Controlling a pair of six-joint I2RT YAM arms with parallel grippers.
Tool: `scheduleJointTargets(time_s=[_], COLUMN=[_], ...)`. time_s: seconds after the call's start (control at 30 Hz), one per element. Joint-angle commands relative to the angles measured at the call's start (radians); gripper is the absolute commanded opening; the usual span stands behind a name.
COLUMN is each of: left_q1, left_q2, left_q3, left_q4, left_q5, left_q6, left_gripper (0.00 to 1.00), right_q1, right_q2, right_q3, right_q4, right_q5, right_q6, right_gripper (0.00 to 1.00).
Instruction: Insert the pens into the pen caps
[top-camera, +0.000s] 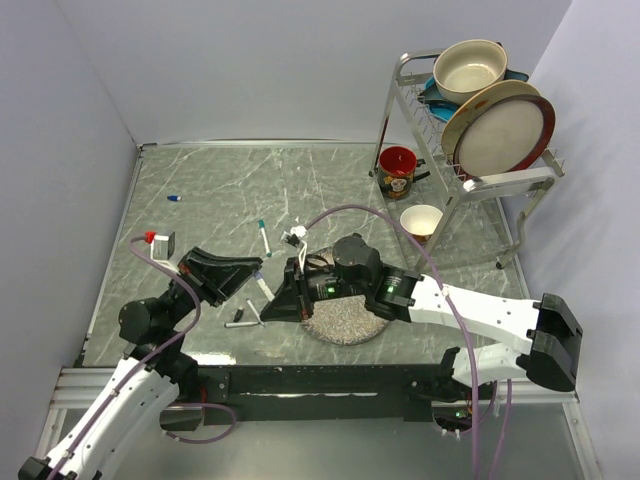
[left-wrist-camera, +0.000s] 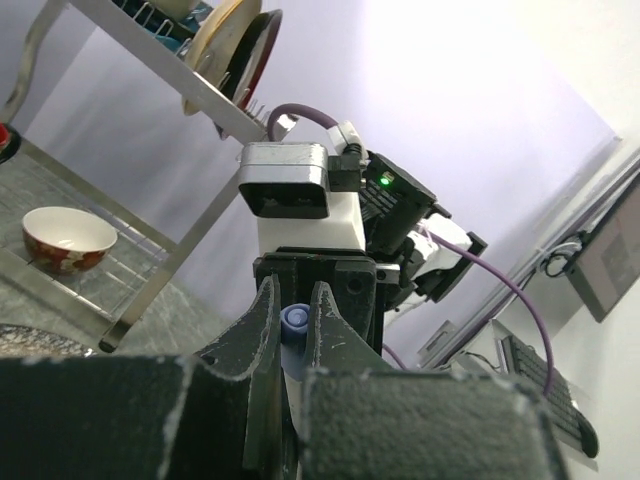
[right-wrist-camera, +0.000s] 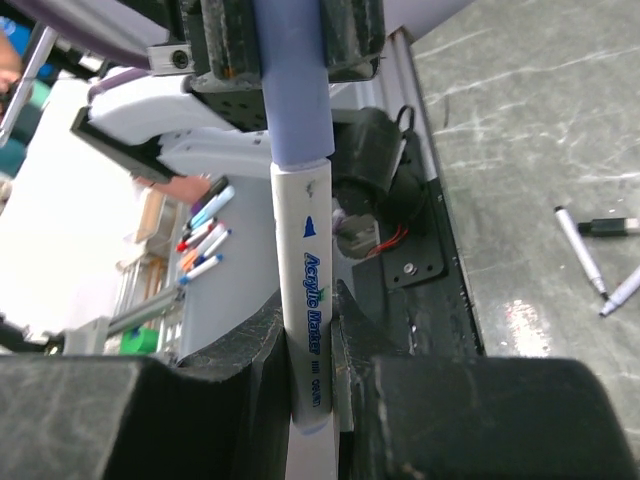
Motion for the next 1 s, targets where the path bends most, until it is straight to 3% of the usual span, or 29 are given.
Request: scheduleJointTargets(time_s=[0.0, 0.3, 0.6, 0.83, 0.97], left_q1=[-0.032, -0.055, -0.076, -0.127, -0.167], left_q2=[-0.019, -0.048, -0.065, -0.024, -0.016], left_q3=[-0.087, -0.141, -0.102, -0.162, -0.156], left_q4=[0.013, 0.02, -0.225, -0.069, -0.089], left_q5=[0.292, 0.251, 0.217, 0.195, 0.156], left_q6=[-0.102, -0.123, -0.008, -0.086, -0.062], left_gripper=[0.01, 0.01, 0.01, 0.01, 0.01], right_q1=[-0.093, -0.105, -0.12, -0.119, -0.126], right_q2=[-0.008, 0.041, 0.046, 0.097, 0.132], right_q3=[0.187, 0.248, 0.341, 0.41, 0.453], right_q4=[0.345, 0.359, 0.256, 0.213, 0.22], right_q5=[0.092, 0.097, 0.163, 0.157, 0.137], right_q6=[0.032, 0.041, -0.054, -0.079, -0.077], right_gripper=[0.0, 0.0, 0.0, 0.0, 0.0])
